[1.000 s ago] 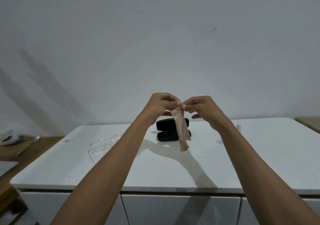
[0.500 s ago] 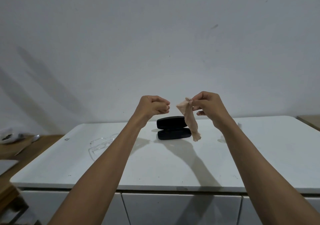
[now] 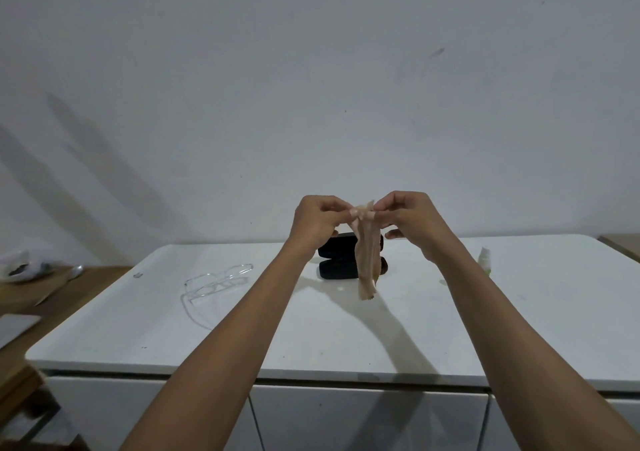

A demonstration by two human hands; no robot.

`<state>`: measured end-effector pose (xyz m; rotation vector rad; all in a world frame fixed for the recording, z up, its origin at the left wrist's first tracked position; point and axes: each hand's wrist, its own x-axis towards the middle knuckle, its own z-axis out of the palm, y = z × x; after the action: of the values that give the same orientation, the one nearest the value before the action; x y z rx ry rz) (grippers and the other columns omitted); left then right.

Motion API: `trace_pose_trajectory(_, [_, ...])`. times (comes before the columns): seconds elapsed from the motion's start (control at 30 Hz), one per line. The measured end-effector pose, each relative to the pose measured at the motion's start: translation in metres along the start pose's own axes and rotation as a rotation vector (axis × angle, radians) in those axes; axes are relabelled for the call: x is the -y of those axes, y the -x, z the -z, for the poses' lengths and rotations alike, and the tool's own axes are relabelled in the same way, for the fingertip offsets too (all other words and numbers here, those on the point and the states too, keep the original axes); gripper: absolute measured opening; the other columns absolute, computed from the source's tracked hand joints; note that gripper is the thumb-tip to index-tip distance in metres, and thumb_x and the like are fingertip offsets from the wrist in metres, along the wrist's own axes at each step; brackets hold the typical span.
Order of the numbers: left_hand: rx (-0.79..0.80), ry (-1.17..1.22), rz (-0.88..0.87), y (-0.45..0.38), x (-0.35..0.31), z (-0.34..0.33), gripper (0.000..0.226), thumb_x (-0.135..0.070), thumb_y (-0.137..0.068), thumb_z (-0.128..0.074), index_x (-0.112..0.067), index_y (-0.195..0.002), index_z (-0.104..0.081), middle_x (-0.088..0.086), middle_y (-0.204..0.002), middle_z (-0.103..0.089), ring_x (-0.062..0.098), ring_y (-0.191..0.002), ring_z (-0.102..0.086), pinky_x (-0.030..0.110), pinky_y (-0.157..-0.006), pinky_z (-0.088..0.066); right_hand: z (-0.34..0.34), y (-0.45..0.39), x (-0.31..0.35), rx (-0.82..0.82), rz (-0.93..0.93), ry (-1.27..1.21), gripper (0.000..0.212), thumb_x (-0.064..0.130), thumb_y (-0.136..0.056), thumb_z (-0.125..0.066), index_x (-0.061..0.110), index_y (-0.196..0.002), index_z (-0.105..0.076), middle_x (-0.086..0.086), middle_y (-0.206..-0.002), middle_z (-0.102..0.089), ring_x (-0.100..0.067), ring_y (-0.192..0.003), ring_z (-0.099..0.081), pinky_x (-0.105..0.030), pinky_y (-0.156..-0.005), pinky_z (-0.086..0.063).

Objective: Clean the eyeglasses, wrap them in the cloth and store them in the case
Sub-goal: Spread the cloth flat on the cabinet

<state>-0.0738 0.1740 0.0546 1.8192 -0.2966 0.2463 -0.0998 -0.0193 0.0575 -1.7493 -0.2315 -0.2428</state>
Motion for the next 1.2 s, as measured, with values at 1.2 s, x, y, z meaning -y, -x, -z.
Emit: trace_pose_trajectory(1.2, [-0.128,0.103,0.070,-0.006,0.031,0.028,0.012,0.000,-0.083,-0.075,-0.009,-0.091,-0.079,0.002,-0.090,-0.077,0.014,-0.087,-0.070,0.032,-0.076,-0.059,-0.002,-0.027,-0.027,-0.207,0.067,0.393,0.010,0.009,-0.092,-0.070,0.016,-0.092,-0.077,0.002,-0.080,-0.072,-0.009,-0.073,-0.065,-0.039,-0.081,-0.061])
